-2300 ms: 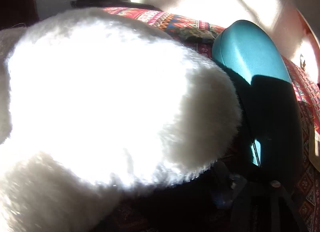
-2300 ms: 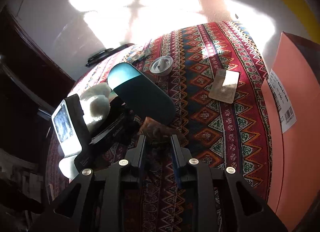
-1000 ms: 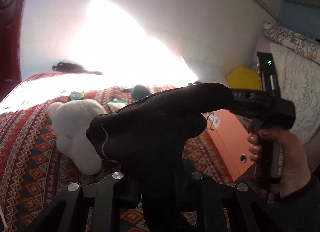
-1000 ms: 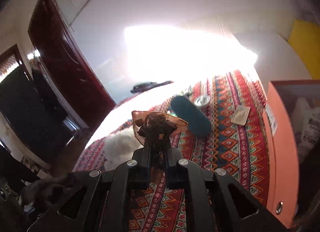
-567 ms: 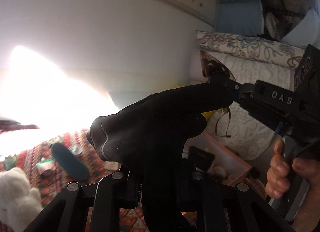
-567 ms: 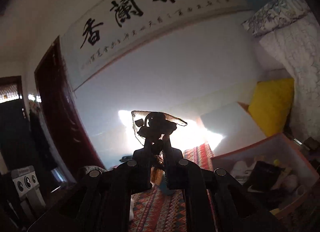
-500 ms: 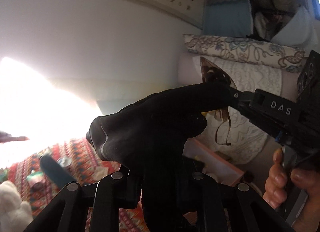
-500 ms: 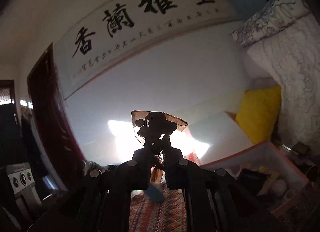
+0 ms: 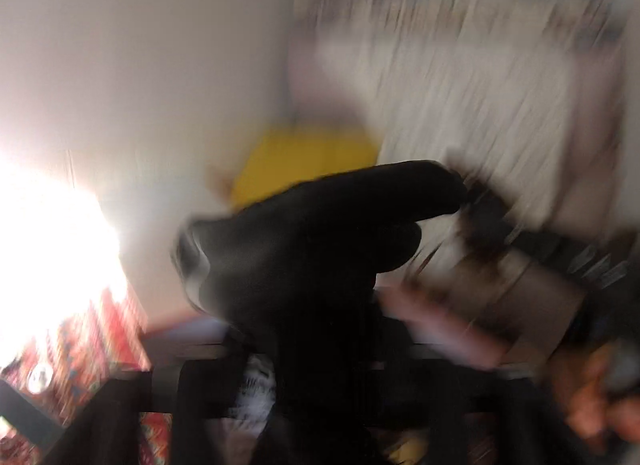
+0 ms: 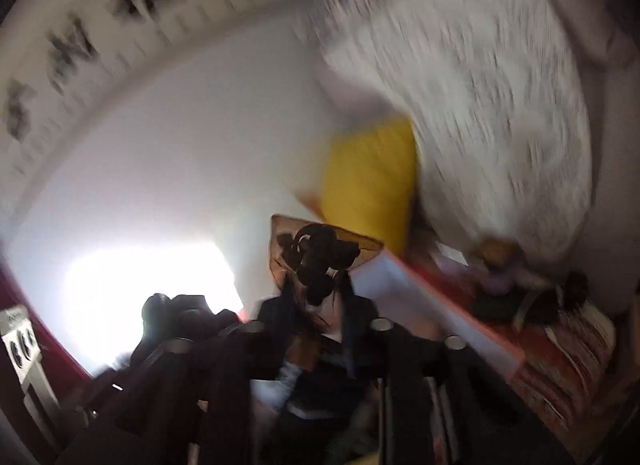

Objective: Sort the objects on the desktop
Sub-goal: 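Carry mesh pouch and black glove into the pink box and release both, then withdraw both open grippers from the pink box toward the remaining pile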

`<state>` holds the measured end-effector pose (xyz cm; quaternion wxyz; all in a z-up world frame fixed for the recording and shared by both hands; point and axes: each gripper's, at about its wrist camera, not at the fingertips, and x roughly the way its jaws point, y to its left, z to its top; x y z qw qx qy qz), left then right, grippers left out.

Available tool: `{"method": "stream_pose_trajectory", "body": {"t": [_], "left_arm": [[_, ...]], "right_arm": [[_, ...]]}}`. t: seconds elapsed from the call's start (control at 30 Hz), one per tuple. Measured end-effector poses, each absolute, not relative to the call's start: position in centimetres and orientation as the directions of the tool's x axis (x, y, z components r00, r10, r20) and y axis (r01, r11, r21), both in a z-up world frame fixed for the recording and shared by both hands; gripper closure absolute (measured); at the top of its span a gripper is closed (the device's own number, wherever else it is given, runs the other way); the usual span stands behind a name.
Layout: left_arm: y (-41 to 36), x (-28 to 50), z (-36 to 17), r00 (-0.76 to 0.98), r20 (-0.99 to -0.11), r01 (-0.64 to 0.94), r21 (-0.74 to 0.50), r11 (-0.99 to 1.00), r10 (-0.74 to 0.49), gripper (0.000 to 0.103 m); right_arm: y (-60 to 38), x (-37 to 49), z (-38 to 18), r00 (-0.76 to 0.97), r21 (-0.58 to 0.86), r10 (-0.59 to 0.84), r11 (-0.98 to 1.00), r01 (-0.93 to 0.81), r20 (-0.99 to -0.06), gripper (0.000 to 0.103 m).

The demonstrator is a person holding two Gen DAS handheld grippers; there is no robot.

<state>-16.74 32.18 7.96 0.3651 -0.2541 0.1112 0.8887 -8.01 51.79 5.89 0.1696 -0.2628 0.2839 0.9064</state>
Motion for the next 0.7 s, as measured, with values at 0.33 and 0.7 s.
{"method": "stream_pose_trajectory", "body": {"t": [0.33,0.7], "left_arm": [[27.9,-17.6,7.4,-0.683,-0.527,-0.562,-0.064,-0.825,0.506,0.003],[21.2,-15.0,11.0,-0.774,-0.466,-0.491,0.013,-0.871,0.429,0.003]], "right_arm": [[52.4,-8.4,3.9,-0.768,0.433,0.148,-0.752,-0.497,-0.623,0.019],[45.4,-8.8,8.8,-0.838,0.365,0.180,-0.838,-0.405,-0.515,0.018]]}}
